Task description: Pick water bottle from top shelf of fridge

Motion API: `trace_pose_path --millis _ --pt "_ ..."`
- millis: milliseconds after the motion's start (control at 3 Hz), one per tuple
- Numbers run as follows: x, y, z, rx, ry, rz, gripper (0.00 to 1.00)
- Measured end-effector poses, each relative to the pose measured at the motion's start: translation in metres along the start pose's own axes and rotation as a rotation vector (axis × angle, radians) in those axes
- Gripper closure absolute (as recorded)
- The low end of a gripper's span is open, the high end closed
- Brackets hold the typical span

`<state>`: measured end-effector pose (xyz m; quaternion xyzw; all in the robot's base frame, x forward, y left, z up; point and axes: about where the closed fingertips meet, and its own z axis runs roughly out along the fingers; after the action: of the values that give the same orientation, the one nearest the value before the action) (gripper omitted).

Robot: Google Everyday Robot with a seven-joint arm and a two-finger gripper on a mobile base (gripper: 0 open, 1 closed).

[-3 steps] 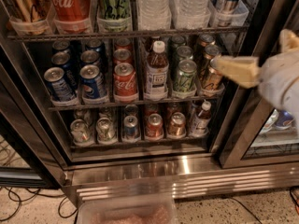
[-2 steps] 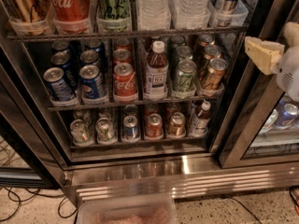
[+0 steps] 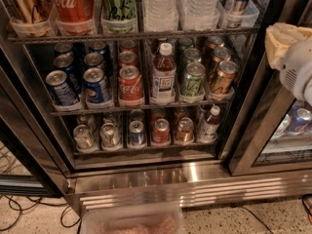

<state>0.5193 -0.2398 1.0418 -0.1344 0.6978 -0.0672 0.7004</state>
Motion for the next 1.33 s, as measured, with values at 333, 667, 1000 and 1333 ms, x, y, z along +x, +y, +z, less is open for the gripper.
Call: trace_pose_path --millis 333,667,1000,1333 --pt "-0.007 -0.007 0.007 0.054 -0.017 0.048 1.0" --pt "-0.004 0.014 0.021 0.085 -0.031 0.137 1.0" --pt "-0.016 0.069 0.034 0.084 -0.058 0.18 1.0" --pt "-0.015 0.057 0.033 0.145 -0.053 0.175 1.0"
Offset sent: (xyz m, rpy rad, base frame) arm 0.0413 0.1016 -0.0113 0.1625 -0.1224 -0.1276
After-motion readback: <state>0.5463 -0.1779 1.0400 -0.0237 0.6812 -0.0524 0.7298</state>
